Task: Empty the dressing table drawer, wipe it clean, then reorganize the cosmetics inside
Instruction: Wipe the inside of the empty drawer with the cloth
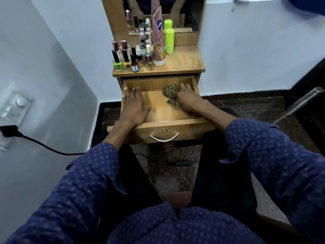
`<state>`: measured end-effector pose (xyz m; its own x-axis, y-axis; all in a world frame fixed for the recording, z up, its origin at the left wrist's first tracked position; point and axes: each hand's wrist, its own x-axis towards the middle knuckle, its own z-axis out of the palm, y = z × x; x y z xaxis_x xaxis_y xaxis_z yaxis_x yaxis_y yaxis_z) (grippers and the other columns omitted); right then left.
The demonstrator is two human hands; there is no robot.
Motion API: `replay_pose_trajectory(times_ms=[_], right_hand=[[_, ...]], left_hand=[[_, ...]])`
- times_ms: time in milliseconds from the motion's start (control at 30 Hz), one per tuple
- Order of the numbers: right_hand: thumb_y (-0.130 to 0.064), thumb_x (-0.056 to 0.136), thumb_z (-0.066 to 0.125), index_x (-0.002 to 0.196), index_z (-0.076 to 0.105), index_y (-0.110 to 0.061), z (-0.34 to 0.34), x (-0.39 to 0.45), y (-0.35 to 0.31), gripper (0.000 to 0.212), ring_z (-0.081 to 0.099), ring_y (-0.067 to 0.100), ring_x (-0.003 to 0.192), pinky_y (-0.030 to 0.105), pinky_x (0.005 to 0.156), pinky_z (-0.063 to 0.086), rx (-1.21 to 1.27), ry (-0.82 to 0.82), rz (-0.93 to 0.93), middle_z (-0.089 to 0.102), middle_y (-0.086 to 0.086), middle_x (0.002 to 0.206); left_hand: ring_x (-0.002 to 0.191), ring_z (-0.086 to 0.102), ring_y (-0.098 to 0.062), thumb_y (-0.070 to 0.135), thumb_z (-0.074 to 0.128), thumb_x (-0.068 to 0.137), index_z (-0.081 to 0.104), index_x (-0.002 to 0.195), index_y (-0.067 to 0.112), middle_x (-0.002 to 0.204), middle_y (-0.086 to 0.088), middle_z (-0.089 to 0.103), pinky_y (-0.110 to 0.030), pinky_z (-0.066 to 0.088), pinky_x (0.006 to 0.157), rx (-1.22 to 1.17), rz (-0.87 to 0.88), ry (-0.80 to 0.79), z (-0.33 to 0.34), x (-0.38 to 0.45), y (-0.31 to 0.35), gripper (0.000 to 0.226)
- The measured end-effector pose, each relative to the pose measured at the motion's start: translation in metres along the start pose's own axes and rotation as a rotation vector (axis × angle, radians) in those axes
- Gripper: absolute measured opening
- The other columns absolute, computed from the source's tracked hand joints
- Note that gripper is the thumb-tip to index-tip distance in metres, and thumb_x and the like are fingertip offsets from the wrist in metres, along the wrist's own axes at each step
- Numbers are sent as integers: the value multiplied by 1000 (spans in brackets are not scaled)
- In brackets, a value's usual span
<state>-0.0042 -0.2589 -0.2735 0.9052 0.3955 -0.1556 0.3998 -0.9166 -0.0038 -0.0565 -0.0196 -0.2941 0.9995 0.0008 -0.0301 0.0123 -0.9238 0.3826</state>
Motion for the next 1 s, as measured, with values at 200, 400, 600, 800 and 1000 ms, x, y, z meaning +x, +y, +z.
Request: replay_pose_trajectory(times_ms=[200, 400, 600, 800, 1000], right_hand=[[-27, 99, 67, 126, 69, -2, 8, 10, -3, 36, 59, 35, 125, 47, 107, 49, 98, 72, -61, 59, 16, 139], [-16, 96, 63, 129, 69, -19, 5, 22, -28, 34, 60, 29, 124, 40, 102, 49, 211, -31, -265, 64, 8, 140], [-17, 94, 73, 140, 61, -15, 10, 28, -59, 48, 57, 30, 127, 40, 104, 47, 188, -82, -366, 60, 11, 142], [-30, 91, 77, 145, 56, -19, 13, 41, -42, 60, 49, 36, 137, 48, 112, 43, 90, 25, -173, 49, 14, 151], [-18, 88, 78, 121, 69, -4, 21, 35, -69, 36, 58, 25, 107, 40, 93, 50, 112, -217, -516, 61, 4, 119]], left_hand=[[161, -12, -39, 39, 58, 104, 10, 166, 4, 174, -19, 9, -54, -4, 131, 27, 11, -30, 0, 1, 2, 86], [161, -13, -40, 37, 51, 107, 9, 166, 3, 174, -22, 7, -54, -9, 130, 43, -4, -66, 4, 1, 5, 80], [161, -12, -37, 27, 47, 107, 11, 166, 3, 174, -22, 7, -49, -4, 132, -41, -5, -38, 2, 1, -2, 73], [161, -9, -38, 26, 41, 108, 13, 165, 2, 174, -21, 10, -51, -3, 132, -47, 11, -28, 4, 1, -3, 68], [162, -10, -36, 31, 35, 112, 12, 165, 1, 174, -21, 9, -48, -6, 131, -64, 0, -4, 6, 2, -1, 65]])
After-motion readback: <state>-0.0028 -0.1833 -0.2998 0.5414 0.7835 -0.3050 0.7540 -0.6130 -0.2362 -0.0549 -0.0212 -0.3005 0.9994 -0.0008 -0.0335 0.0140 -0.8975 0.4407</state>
